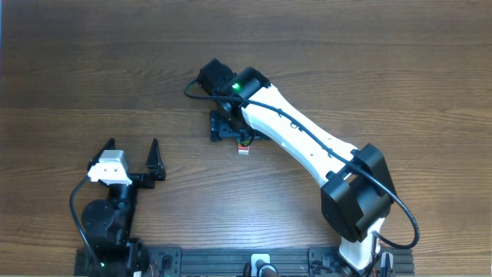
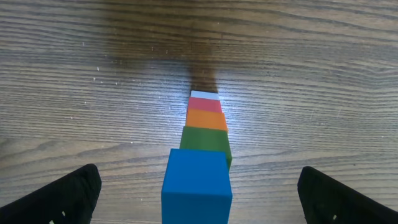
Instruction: Stack Cubes
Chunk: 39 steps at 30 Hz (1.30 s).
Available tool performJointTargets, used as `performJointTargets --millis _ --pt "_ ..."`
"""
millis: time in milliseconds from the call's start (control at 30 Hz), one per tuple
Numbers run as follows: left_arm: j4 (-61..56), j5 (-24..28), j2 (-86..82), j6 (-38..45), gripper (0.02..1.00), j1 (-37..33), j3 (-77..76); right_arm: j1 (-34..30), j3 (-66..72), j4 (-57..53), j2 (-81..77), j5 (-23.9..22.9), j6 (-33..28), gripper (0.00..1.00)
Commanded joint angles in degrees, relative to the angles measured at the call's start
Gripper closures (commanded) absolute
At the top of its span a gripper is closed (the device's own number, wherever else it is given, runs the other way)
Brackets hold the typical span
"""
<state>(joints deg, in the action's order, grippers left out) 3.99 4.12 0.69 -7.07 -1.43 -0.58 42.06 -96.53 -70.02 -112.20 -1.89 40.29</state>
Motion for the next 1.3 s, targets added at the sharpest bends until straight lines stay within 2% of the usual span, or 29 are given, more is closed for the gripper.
performJointTargets --millis 33,133,400,533,633,800,967,1200,1300 --pt "0.13 0.35 -0.31 0.22 0.020 -0.31 0.26 -0.59 -0.92 1.64 1.46 -0.44 -2.58 0.007" --pt "0.13 0.35 -0.31 0.24 0.018 -0.31 0.24 -2.08 -0.94 3.98 6.80 -3.85 -6.54 0.007" --pt "0.15 0.35 -0.31 0.24 0.020 -0.31 0.24 -15.91 -1.09 4.90 25.40 -9.79 -25.94 0.009" --pt "0.15 0.35 -0.31 0.24 0.018 -0.31 0.24 -22.25 1.11 5.84 33.51 -15.91 -31.26 0.009" --pt "0.15 0.35 -0.31 0.22 0.018 -0.31 0.26 -25.97 6.88 9.25 40.94 -16.15 -34.45 0.009" --pt "0.15 0.35 -0.31 0.22 0.018 -0.28 0.26 -29.05 22.12 17.75 54.42 -14.12 -37.88 0.007" --pt "0.15 0.35 -0.31 0.24 0.020 -0.31 0.26 -30.23 38.97 29.68 67.69 -12.92 -37.88 0.009" --pt "0.13 0.35 -0.31 0.22 0.018 -0.31 0.24 -37.62 60.08 47.71 85.22 1.97 -39.71 0.007" --pt "0.13 0.35 -0.31 0.24 0.018 -0.31 0.24 -39.82 66.62 53.51 90.38 4.81 -39.71 0.007"
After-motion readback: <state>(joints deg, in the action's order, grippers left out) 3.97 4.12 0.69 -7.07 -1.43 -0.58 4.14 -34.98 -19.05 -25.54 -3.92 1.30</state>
